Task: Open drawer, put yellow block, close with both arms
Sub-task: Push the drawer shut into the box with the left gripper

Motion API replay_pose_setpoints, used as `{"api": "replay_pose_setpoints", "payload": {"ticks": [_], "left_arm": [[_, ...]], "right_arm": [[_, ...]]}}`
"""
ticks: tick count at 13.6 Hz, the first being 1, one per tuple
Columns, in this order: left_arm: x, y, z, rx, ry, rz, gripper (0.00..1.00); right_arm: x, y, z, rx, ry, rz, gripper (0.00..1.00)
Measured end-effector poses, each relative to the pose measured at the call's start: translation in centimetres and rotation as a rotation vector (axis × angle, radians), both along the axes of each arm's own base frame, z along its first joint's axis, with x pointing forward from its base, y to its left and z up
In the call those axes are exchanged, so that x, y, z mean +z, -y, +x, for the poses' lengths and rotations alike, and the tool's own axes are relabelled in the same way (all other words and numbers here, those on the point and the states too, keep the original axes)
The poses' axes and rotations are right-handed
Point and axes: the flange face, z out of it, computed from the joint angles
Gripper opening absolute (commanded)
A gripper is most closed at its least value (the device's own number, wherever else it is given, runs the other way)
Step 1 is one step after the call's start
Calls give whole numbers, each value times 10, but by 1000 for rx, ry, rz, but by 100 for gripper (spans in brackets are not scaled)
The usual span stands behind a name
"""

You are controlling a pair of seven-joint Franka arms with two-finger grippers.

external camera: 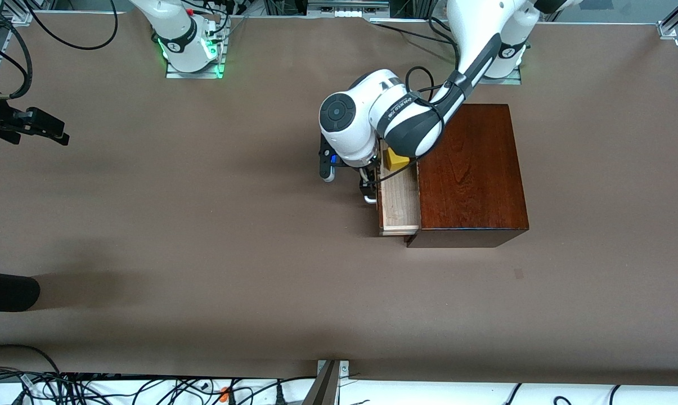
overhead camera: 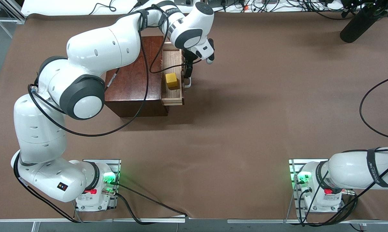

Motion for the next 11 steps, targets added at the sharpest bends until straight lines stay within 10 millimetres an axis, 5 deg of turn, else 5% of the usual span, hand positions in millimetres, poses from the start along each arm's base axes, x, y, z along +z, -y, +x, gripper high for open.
{"api": "replay_pose_setpoints", "payload": {"ticks": [11], "left_arm": [[-9, -53, 19, 65, -27, 172, 100]], "right_arm": [[0, 0, 0, 1, 0, 0, 100]]}}
